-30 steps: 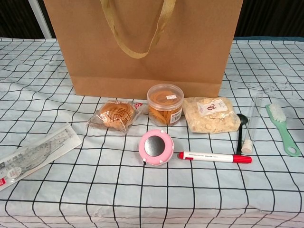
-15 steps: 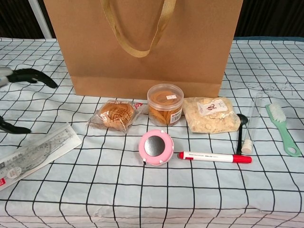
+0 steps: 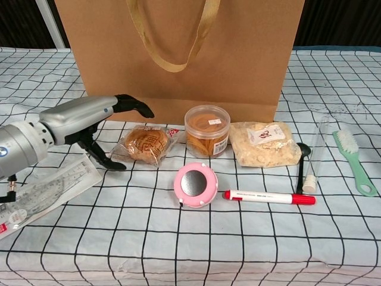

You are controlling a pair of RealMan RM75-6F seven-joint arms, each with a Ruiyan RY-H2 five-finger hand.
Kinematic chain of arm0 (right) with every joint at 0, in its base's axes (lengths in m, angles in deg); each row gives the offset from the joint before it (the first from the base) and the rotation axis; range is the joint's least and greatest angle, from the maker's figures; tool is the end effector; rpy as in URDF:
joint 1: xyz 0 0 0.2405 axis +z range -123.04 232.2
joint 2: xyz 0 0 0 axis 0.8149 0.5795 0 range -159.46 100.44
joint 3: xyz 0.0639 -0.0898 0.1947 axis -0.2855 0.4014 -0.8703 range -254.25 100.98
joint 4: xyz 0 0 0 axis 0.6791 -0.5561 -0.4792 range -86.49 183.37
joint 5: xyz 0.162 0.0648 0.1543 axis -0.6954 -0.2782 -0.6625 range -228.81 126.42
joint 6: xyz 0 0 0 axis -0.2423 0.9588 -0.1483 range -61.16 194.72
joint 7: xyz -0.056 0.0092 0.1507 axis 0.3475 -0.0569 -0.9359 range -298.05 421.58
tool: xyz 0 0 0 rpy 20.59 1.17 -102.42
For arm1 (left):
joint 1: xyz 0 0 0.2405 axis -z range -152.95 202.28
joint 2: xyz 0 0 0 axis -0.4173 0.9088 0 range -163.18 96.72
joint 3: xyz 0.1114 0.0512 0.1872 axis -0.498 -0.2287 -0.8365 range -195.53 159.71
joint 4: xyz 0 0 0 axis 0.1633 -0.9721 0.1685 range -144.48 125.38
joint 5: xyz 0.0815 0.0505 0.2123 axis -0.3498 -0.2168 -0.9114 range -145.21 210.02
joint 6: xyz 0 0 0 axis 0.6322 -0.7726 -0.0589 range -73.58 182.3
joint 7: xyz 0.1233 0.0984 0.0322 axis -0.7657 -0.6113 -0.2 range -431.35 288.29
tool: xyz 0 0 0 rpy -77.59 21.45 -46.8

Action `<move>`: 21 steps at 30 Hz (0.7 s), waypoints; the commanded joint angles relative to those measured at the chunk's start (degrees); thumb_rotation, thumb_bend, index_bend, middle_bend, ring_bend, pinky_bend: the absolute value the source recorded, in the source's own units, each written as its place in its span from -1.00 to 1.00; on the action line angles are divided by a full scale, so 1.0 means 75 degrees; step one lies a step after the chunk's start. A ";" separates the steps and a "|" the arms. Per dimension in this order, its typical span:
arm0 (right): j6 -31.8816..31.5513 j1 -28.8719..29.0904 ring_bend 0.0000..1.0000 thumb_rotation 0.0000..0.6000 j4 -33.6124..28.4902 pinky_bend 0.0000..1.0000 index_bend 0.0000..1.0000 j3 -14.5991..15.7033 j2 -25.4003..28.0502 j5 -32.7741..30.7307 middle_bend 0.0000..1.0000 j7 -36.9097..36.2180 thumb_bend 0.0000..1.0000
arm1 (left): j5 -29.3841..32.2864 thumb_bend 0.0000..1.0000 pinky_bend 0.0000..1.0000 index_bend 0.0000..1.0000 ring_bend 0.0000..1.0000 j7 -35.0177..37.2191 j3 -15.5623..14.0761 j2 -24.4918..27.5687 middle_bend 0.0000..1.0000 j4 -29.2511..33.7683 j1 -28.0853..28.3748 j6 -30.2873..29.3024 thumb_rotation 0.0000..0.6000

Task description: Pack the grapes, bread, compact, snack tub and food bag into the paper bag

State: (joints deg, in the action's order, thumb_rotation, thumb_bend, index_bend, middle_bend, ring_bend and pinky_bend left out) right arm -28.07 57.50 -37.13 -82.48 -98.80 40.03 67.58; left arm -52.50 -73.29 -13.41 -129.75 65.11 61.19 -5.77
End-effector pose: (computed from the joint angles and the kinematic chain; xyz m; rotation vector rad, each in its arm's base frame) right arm -0.2835 -0.1965 0.1360 1.3381 -0.6294 0.9582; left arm -0.1317 0.2993 -0.0807 -1.9704 -0.9759 -1.1300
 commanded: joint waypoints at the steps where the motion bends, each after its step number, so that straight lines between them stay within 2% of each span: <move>1: 0.0027 0.0002 -0.52 1.00 -0.0001 -0.45 -0.73 0.0009 0.0005 -0.0011 -0.74 -0.0001 -0.49 | 0.0116 -0.83 -0.76 -0.60 -0.94 -0.0084 0.0176 -0.0163 -0.61 -0.0005 0.0118 0.0015 1.00; 11: 0.0213 0.0065 -0.52 1.00 0.0021 -0.45 -0.73 0.0059 -0.0050 -0.0026 -0.74 0.0057 -0.49 | 0.0776 -0.76 -0.71 -0.54 -0.84 -0.0731 0.0505 -0.0372 -0.48 -0.0041 0.0564 0.0812 1.00; 17: 0.0183 0.0053 -0.52 1.00 -0.0066 -0.45 -0.73 0.0051 -0.0018 -0.0027 -0.74 -0.0104 -0.49 | 0.1102 -0.75 -0.71 -0.53 -0.81 -0.1113 0.0483 -0.0409 -0.46 -0.0176 0.0681 0.1137 1.00; 21: 0.0168 0.0049 -0.52 1.00 -0.0049 -0.45 -0.73 0.0037 0.0006 -0.0039 -0.74 -0.0112 -0.49 | 0.1116 -0.62 -0.55 -0.42 -0.63 -0.1101 0.0436 -0.0321 -0.31 -0.0170 0.0772 0.1301 1.00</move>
State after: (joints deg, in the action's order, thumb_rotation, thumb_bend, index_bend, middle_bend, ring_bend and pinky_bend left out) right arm -26.77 57.88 -37.50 -82.18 -98.76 39.75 66.76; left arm -44.13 -81.39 -10.00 -132.34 63.97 66.69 4.28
